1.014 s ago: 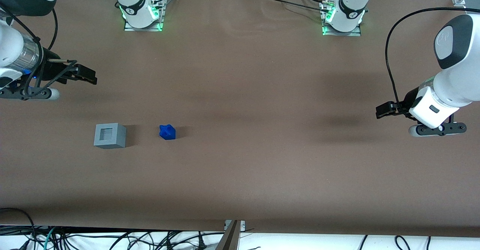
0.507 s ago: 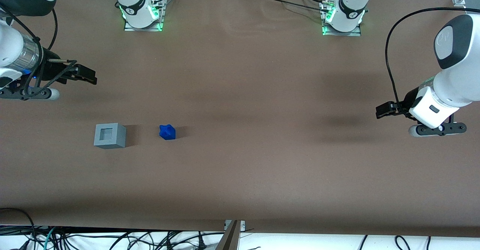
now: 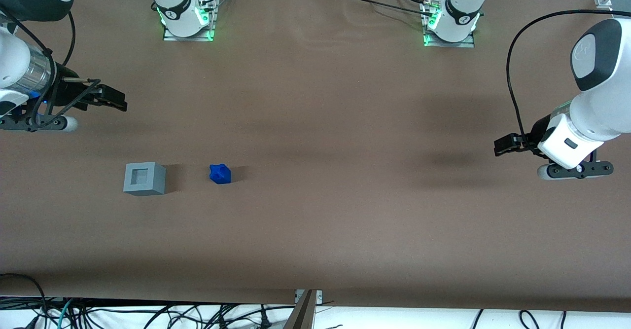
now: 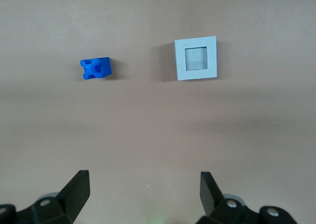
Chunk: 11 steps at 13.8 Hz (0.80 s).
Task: Insert blue part into gray base with right arm
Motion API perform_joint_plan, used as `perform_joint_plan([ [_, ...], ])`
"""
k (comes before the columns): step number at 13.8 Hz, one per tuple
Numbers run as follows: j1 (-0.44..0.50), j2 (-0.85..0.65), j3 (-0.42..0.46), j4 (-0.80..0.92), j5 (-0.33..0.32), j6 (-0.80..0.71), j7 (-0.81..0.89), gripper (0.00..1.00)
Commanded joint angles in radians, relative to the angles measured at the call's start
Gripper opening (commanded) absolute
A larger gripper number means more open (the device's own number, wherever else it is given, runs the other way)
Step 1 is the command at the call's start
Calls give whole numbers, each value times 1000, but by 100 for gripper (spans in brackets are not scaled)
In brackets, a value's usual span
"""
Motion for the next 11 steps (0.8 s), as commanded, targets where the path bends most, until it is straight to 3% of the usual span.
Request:
perform_joint_plan([
  [1, -13, -11, 11, 7, -6, -20, -14, 99],
  [11, -12, -9, 14, 7, -6, -19, -3, 99],
])
